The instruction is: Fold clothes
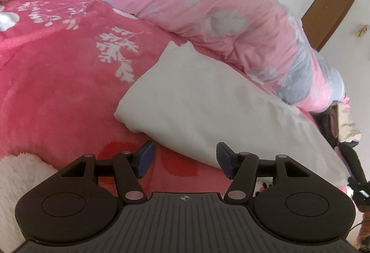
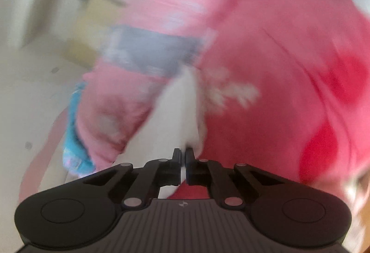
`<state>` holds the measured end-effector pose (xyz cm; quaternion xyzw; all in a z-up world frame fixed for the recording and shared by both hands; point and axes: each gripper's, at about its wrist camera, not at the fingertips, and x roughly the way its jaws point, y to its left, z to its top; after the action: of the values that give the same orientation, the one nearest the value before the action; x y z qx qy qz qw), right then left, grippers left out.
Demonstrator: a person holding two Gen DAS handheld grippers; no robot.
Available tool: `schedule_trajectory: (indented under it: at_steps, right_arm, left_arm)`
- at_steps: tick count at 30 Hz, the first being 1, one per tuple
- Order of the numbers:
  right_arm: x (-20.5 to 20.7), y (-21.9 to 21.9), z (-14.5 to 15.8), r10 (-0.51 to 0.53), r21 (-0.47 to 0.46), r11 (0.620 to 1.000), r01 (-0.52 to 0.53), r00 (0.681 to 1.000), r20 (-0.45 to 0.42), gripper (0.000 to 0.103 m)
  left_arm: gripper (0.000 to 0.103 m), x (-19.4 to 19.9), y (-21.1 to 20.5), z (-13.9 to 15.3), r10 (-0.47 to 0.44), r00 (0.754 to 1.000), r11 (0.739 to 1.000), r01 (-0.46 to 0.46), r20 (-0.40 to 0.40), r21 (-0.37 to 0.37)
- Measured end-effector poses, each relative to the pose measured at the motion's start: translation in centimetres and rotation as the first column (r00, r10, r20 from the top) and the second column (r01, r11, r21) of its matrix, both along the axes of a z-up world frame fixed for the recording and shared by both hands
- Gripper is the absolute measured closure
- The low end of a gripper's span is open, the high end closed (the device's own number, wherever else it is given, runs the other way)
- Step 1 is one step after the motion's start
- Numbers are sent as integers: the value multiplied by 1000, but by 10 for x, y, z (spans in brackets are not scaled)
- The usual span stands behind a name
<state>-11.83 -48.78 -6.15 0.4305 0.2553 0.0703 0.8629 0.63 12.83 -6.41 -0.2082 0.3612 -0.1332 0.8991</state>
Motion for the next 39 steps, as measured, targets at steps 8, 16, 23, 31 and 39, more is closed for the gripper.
schedule_trajectory:
  at_steps: [8, 16, 23, 31, 39]
  right_arm:
    - [-15, -36, -33, -104, 29, 994, 109, 984, -144, 99]
    - [6, 31, 13, 33, -154, 987, -41, 998, -49, 99]
    - [39, 62, -18, 63, -103, 991, -82, 983, -175, 98]
    - [28, 83, 5, 47, -149, 986, -73, 984, -171, 97]
    - [22, 127, 26, 76, -285, 951, -122, 983, -166, 97]
  left_arm:
    - [44, 3, 3, -1, 7, 1000, 1000, -6, -28, 14]
    - [44, 2, 6, -2, 2, 1000, 1000, -2, -23, 5]
    - [44, -16, 24, -4, 39, 999, 999, -40, -11, -28]
    - [44, -1, 51, -12, 133, 991, 968, -131, -6, -212]
    - [64, 8, 71, -19, 221, 974, 952, -228, -57, -206]
